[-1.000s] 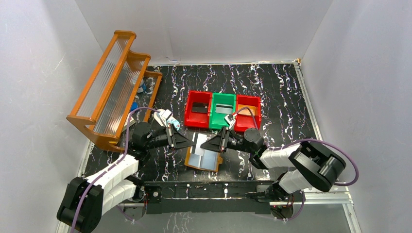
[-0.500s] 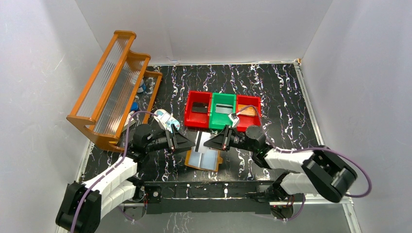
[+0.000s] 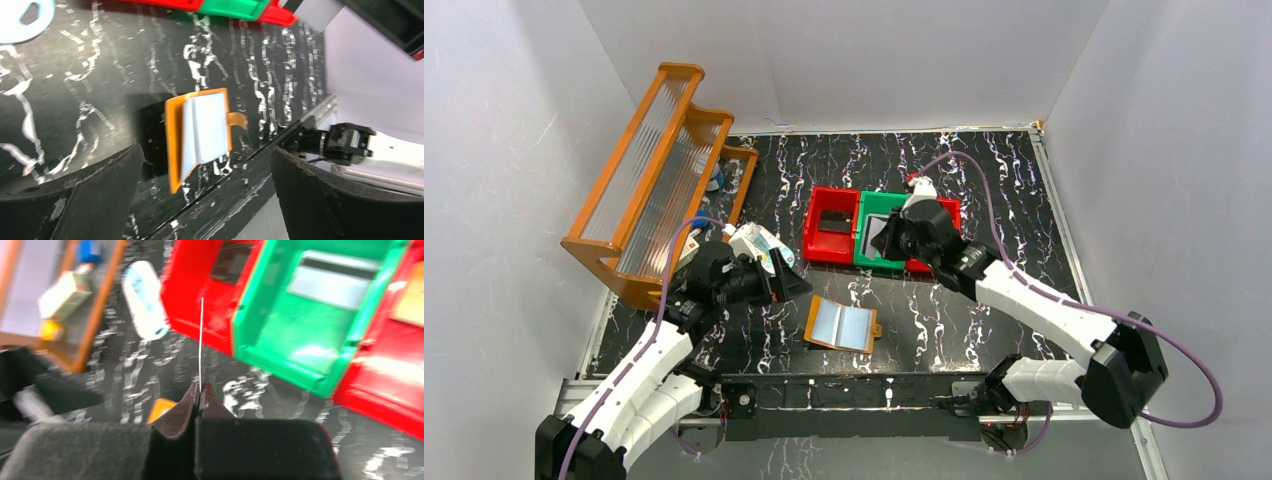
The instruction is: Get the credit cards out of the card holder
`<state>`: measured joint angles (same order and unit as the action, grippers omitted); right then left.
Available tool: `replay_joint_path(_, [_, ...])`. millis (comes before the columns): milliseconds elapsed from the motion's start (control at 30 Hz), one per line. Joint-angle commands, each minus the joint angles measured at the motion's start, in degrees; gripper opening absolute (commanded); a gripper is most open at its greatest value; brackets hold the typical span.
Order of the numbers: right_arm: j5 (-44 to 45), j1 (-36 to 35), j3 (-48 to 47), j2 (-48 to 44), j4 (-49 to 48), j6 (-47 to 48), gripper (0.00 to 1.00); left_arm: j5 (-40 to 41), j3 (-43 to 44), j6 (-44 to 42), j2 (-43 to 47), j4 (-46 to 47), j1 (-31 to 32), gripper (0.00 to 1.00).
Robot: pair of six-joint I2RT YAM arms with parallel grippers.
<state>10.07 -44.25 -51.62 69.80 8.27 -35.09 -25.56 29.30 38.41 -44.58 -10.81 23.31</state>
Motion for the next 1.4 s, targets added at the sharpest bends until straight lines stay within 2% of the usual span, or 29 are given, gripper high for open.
replay_joint_path(0, [14.5, 0.2, -8.3, 6.5, 11.5, 15.0, 0.0, 7.2, 4.9, -4.8, 2.0, -11.0, -0.4, 0.98])
replay_joint_path(167, [17.7, 0.2, -14.4, 13.4, 11.6, 27.5, 0.0, 11.5, 11.0, -10.3, 3.1, -17.5, -0.4, 0.98])
replay_joint_path(267, [17.7, 0.2, -15.6, 15.9, 7.0, 35.0, 0.0, 15.2, 15.3, -13.0, 2.8, -21.2, -0.4, 0.98])
replay_joint_path(533, [21.5, 0.2, -21.1, 25.7, 5.0, 53.3, 0.0, 17.0, 11.3, -14.7, 5.3, -17.0, -0.4, 0.98])
replay_joint_path(733, [17.6, 0.2, -20.5, 29.6, 3.5, 65.5, 0.0, 18.8, 11.1, -14.7, 7.1, -17.0, -0.4, 0.98])
replay_joint_path(900, [18.1, 0.4, -20.1, 32.7, -0.3, 71.3, 0.0, 19.7, 11.0, -14.6, 7.9, -17.2, -0.4, 0.98])
replay_joint_path(1367, [20.0, 2.4, -21.5, 39.0, -3.8, 76.9, 0.0, 18.8, 11.0, -14.7, 6.2, -17.1, -0.4, 0.98])
